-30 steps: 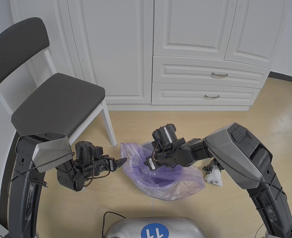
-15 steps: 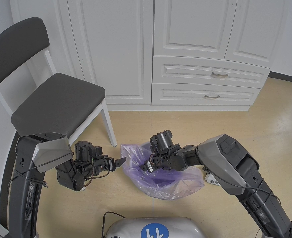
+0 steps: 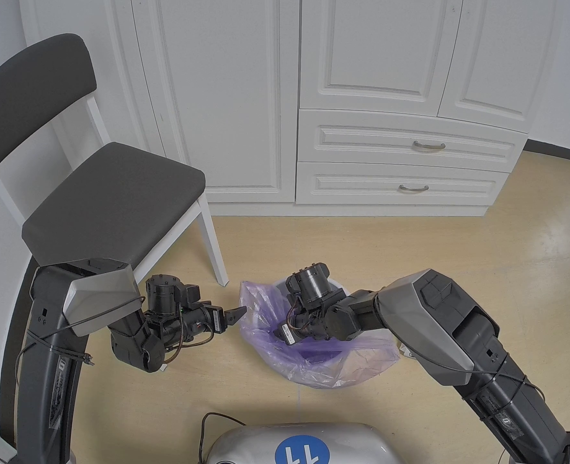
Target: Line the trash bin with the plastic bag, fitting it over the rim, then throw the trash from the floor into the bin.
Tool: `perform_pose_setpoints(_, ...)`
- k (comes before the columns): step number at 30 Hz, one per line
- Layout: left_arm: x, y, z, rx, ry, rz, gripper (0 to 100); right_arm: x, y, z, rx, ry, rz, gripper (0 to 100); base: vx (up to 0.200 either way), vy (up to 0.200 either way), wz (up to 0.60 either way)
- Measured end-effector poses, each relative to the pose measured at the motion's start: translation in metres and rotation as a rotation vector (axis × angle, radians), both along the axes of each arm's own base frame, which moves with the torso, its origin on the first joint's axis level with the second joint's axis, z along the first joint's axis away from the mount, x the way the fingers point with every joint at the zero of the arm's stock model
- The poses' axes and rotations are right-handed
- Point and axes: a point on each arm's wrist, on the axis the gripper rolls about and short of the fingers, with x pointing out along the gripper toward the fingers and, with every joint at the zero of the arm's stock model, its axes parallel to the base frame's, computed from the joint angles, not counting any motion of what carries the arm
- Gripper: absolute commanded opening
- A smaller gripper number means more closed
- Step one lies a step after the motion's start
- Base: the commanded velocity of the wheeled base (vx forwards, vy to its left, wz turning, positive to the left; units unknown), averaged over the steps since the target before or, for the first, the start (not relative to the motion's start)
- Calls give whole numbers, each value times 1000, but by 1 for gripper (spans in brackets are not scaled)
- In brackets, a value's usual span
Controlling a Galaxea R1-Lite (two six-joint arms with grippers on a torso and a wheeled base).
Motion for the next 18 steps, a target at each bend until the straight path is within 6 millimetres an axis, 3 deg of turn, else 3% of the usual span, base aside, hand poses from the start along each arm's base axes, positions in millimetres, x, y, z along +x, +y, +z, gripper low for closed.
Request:
perform_pose_setpoints(6,1,0,0,0,-2,0,100,4,-5,18,14,-20,-13,0,0,0,0)
perform_pose_setpoints(18,1,0,2,-2,-10,2,100,11,-19,76,31,-81,-20,0,0,0,0)
